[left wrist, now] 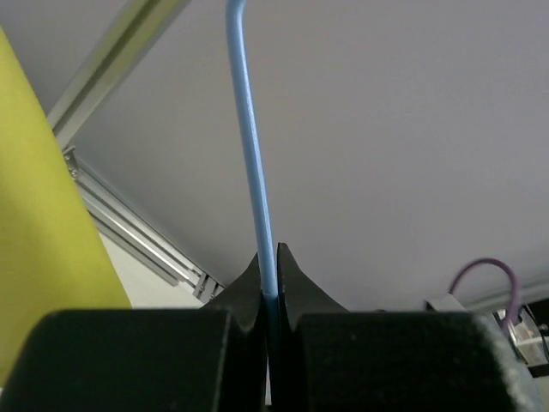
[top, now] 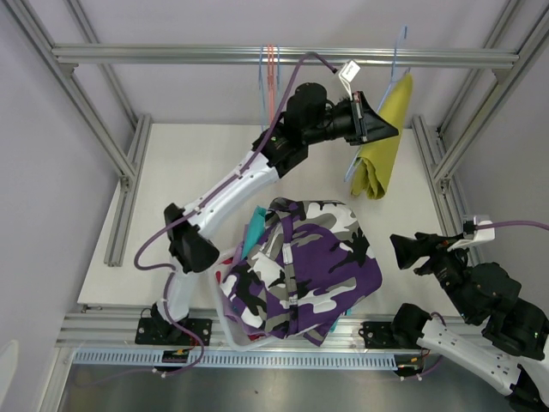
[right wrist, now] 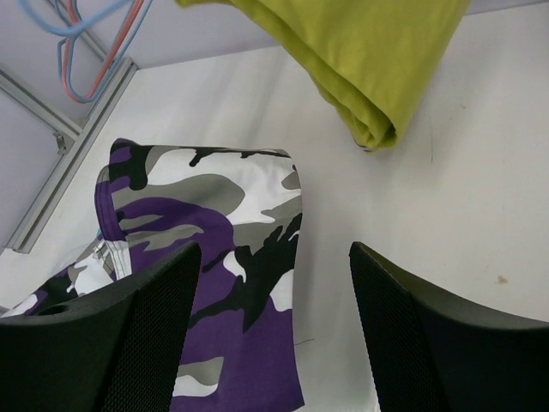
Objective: Remove the trousers from the hanger
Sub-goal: Pick up the hanger from the clothesline, then remove the trousers from the hanger.
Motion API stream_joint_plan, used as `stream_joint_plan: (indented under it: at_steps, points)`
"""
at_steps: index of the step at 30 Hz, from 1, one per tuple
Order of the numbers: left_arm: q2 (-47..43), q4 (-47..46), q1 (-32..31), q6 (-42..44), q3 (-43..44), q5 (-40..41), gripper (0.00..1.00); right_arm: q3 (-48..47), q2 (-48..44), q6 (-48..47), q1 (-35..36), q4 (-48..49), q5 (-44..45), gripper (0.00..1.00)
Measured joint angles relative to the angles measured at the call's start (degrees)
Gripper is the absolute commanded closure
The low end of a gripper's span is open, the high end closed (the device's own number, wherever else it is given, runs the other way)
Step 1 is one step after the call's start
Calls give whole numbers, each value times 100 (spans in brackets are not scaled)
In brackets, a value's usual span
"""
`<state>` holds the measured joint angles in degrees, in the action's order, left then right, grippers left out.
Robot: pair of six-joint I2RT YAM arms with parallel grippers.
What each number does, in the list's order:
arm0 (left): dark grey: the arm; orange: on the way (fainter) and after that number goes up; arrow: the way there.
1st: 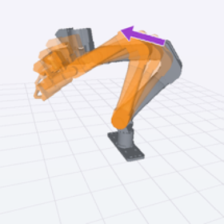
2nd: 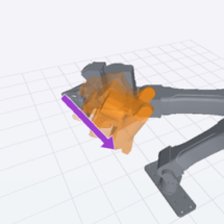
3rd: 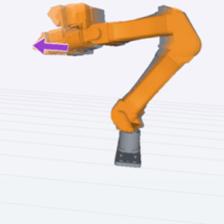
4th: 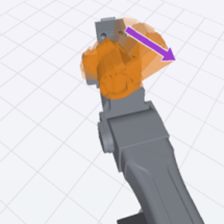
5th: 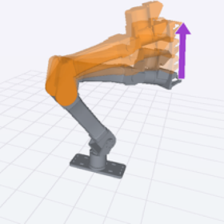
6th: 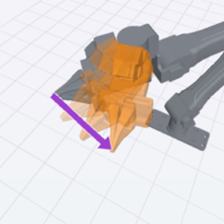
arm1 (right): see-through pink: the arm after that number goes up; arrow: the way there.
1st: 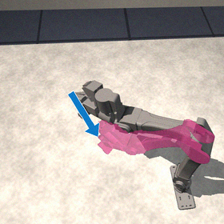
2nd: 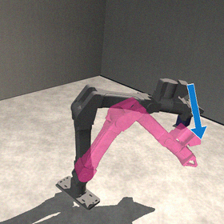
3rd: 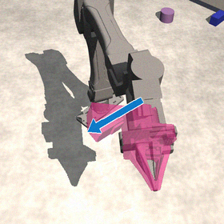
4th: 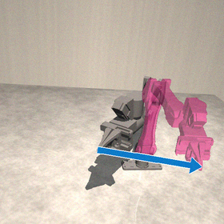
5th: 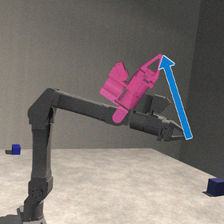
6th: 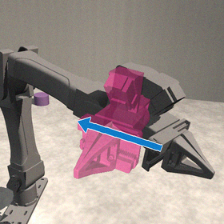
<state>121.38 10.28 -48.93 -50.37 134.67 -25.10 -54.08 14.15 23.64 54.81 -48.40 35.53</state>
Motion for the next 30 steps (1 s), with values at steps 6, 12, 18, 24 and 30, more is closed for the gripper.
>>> stream_joint_plan:
  at_steps: [6,12,18,24,30]
  points:
    - [-796,514,-120,286,0,87,99,85,-76,-4,0,26,-42,25]
    - [-1213,1156,-160,439,-153,310,100,90,-140,-11,0,28,-44,26]
    - [-1768,1910,-525,1008,-345,990,99,-411,219,-92,0,-249,52,25]
    - [-2599,2533,-1001,1578,-369,1722,99,-1228,1040,-299,0,-299,114,25]
    - [-3670,2566,-1499,2031,-361,2328,100,-1410,1471,-422,0,-289,109,24]
